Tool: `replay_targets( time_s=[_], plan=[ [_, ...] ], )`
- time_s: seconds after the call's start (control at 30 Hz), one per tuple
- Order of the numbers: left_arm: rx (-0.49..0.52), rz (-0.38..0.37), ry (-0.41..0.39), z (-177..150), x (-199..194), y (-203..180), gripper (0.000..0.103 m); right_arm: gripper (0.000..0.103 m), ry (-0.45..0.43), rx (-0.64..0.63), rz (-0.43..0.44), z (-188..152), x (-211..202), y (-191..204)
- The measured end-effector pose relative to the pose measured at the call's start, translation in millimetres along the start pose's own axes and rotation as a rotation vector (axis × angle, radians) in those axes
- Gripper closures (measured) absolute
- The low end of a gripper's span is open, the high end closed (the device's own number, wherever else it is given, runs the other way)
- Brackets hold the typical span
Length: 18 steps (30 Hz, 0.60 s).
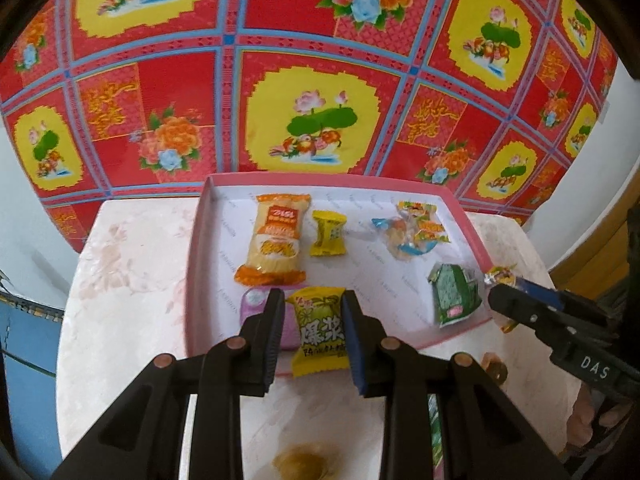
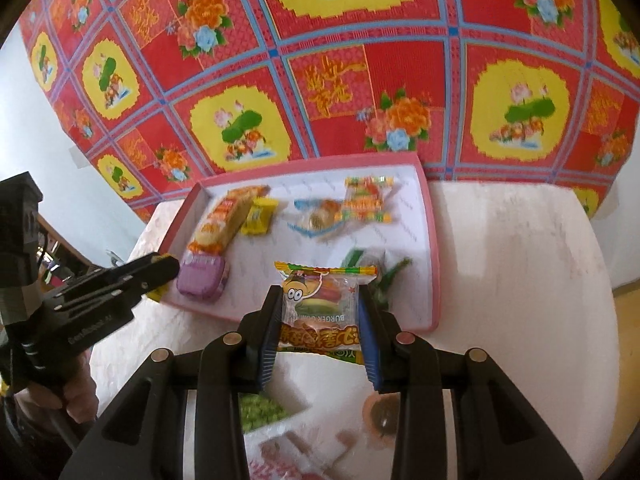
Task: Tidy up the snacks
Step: 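Carry the candy over the pink tray with the left tool while the right tool carries the gummy pack there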
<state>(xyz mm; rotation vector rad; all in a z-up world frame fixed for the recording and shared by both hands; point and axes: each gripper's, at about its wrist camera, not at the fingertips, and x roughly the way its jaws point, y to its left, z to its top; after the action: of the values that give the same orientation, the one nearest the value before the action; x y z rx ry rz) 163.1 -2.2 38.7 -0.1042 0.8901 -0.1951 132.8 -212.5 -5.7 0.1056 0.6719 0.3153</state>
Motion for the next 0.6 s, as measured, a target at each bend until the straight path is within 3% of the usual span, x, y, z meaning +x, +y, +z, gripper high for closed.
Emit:
replay_targets(
  time_s=[0.6],
  plan=[
    [0.091,0.000,0.066,18.5,57.4,-42.7,0.073,0.067,0.034,0.002,-0.016,29.7,34.8,-24.6]
  ],
)
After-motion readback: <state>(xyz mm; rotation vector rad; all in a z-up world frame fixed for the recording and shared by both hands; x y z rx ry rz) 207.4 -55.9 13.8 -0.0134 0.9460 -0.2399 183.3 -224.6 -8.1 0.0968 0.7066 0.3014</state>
